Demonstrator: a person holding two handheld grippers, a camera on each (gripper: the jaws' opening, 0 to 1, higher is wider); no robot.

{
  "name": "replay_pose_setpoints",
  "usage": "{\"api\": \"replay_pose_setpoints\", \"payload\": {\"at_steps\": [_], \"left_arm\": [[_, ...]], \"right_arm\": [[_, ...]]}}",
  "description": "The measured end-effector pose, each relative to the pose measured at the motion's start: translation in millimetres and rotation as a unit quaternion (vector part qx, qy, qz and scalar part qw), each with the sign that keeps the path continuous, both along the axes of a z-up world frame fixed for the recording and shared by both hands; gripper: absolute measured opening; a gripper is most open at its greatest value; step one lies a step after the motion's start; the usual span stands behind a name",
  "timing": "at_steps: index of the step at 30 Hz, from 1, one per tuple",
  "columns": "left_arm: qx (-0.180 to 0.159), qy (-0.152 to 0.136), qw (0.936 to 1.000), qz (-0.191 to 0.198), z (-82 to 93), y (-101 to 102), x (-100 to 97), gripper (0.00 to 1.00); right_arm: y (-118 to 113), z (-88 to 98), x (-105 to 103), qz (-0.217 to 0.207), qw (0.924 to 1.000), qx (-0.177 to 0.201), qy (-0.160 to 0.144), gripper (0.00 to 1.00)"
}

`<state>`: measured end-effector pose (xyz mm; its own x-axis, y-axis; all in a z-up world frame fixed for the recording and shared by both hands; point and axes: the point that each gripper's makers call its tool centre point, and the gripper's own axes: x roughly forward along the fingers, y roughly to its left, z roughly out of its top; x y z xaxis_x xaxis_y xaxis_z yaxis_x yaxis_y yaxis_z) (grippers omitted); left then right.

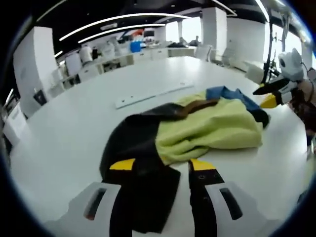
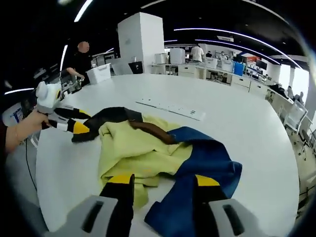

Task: Fold the garment on the visible template until the final outline fits inside the template.

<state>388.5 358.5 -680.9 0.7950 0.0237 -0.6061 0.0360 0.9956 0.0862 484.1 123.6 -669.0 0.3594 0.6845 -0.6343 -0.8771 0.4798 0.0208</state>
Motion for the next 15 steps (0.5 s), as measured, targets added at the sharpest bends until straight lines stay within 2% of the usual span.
{"api": "replay_pose_setpoints", "payload": {"at_steps": [6,8,13,15], "left_arm": [[-0.007,-0.006,0.9999,-0.010,5.8,-1.9,14.1,0.37],[-0.025,-0.007,0.9997,-0.001,6.1,-4.6,13.9,0.37],[-0.029,0.001,0.9996,-0.003,0.0,-13.2,8.9,0.34],[-0.044,0.003,0.9990,-0.001,-3.9,-17.7,7.3,0.33]], "right_arm": [[2.9,4.5,5.0,0.002,0.9999,0.008,-0.008,0.44],[3.3,4.8,3.5,0.006,0.9999,0.009,-0.006,0.44],[4.3,-1.1,-10.5,0.035,0.9994,-0.001,0.001,0.44],[6.0,-4.3,-16.7,0.055,0.9985,-0.008,-0.003,0.44]]}}
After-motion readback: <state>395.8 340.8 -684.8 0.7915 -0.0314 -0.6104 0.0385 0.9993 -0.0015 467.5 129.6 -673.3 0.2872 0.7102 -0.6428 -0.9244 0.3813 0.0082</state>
